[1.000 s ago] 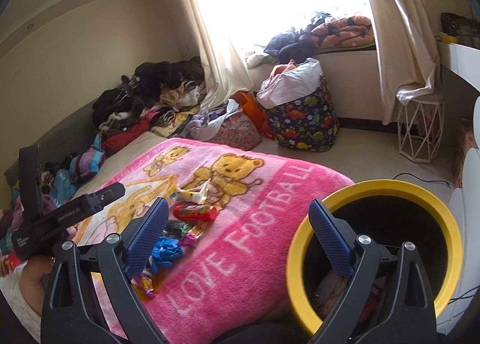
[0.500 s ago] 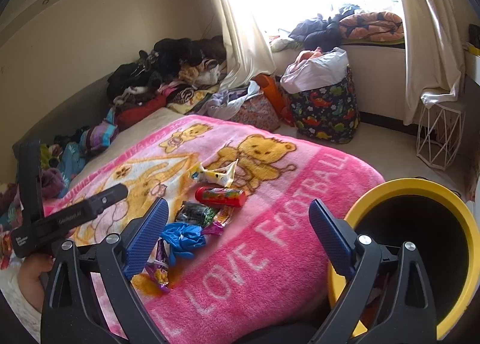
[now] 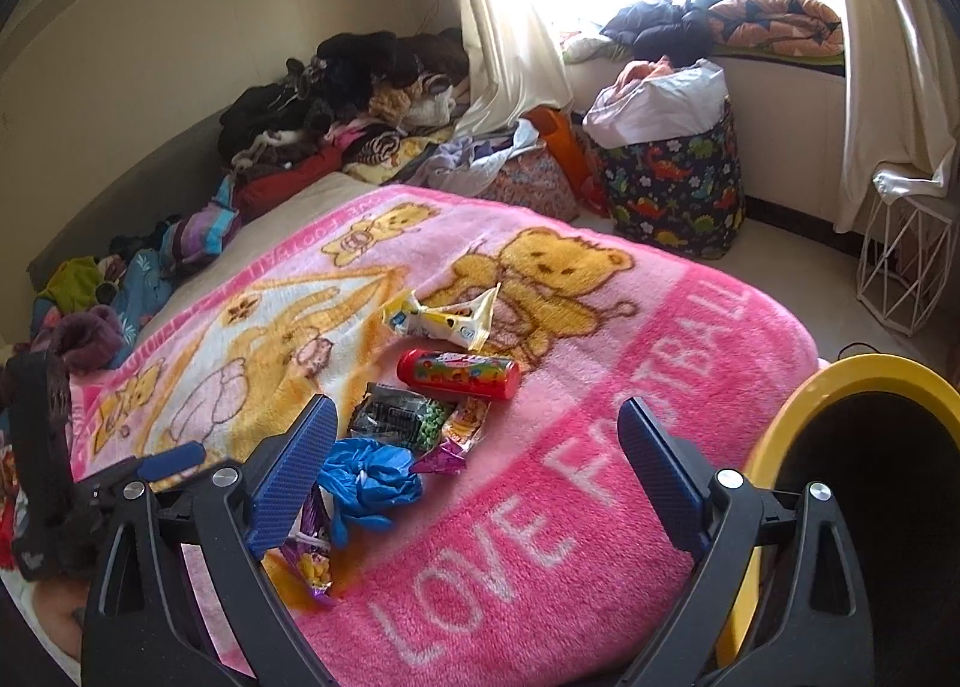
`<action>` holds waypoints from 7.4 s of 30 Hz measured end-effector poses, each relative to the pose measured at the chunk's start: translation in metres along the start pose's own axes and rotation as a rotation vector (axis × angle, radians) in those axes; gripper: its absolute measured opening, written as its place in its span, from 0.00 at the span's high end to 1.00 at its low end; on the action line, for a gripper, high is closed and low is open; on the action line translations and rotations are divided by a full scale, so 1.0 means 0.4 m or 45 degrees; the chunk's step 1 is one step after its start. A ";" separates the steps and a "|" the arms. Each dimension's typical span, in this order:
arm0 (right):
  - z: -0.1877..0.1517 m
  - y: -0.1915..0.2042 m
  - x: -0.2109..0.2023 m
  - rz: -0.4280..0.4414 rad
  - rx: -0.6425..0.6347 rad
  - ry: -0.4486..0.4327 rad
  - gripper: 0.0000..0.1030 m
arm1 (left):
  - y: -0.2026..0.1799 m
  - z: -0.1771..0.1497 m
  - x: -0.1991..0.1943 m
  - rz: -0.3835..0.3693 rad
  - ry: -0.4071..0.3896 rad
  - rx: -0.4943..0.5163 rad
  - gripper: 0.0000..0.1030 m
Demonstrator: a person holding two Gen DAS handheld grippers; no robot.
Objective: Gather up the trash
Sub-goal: 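Move both open tools back over the remaining wrappers on the blanket, then grasp the purple wrapper with the left tool while the right tool grasps a small orange wrapper, then carry both wrappers over the yellow bin and open both tools to release them, then move both open tools back toward the blue bag and black wrapper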
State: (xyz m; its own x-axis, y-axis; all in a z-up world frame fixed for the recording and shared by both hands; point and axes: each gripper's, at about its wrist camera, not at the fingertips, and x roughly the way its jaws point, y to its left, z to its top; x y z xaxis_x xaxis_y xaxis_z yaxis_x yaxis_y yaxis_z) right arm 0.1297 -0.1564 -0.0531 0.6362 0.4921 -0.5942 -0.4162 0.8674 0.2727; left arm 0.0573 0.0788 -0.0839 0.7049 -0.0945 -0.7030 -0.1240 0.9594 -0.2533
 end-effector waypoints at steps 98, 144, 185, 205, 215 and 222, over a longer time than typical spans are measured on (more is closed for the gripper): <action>0.003 -0.247 -0.240 -0.068 0.231 -0.212 0.84 | -0.327 0.045 -0.028 -0.320 -0.027 0.158 0.70; -0.083 -0.468 -0.371 -0.262 0.496 -0.296 0.84 | -0.603 0.002 0.020 -0.492 0.038 0.376 0.70; -0.148 -0.576 -0.398 -0.348 0.726 -0.296 0.33 | -0.707 -0.064 0.157 -0.532 0.200 0.419 0.11; -0.093 -0.437 -0.359 -0.359 0.426 -0.265 0.17 | -0.565 0.015 0.057 -0.336 -0.025 0.339 0.11; -0.060 -0.350 -0.327 -0.294 0.311 -0.260 0.14 | -0.480 0.056 0.015 -0.264 -0.104 0.263 0.11; -0.042 -0.294 -0.294 -0.247 0.236 -0.239 0.14 | -0.416 0.075 -0.004 -0.213 -0.140 0.216 0.11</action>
State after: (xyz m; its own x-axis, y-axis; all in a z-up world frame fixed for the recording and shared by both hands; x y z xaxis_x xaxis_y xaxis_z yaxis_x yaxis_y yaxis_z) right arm 0.0930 -0.3174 -0.0280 0.8081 0.3064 -0.5031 -0.1613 0.9365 0.3114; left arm 0.0978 -0.0727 -0.0207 0.7788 -0.2349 -0.5816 0.1131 0.9646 -0.2381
